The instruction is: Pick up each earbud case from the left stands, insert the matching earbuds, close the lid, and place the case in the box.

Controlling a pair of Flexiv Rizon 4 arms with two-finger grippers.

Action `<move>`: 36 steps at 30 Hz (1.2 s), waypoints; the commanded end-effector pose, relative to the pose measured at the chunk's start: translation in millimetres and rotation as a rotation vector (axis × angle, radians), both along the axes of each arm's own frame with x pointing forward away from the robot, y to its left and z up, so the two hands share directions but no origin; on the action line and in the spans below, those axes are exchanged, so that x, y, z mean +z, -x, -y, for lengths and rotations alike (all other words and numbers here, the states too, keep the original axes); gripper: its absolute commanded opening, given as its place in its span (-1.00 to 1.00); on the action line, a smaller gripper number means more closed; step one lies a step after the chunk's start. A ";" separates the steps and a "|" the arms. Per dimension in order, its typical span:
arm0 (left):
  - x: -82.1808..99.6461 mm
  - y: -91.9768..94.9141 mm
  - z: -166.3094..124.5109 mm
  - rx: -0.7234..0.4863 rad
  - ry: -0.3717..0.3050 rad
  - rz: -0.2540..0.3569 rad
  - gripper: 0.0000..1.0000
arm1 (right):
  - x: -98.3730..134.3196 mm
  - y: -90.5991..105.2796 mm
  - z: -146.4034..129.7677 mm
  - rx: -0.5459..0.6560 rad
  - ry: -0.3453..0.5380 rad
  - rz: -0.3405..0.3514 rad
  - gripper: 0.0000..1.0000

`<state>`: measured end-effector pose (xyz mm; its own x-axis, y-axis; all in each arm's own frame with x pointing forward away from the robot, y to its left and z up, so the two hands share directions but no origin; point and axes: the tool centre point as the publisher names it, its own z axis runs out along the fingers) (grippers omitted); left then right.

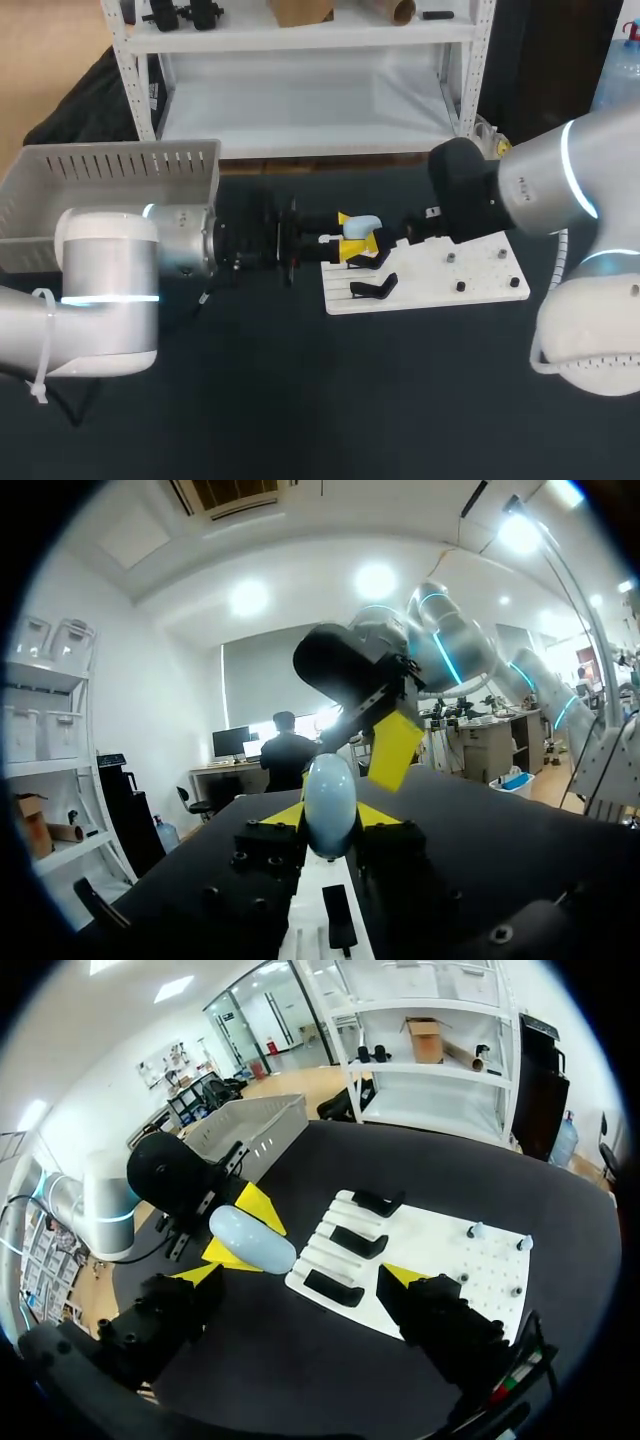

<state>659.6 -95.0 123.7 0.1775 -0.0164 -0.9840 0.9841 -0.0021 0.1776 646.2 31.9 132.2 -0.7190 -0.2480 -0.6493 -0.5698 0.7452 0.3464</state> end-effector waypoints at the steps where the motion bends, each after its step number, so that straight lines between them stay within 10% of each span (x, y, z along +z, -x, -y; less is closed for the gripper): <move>1: -0.6 0.8 -0.4 0.003 0.002 0.001 -1.00 | -1.5 -0.5 -2.9 -0.013 0.005 0.007 1.00; 36: -0.6 0.8 -0.4 0.003 0.002 0.001 -1.00 | 21.3 -16.3 4.4 -0.041 0.008 0.059 1.00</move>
<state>659.6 -95.0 123.6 0.1776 -0.0165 -0.9840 0.9841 -0.0021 0.1776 666.9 29.9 147.3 -0.6920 -0.2208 -0.6873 -0.5660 0.7569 0.3267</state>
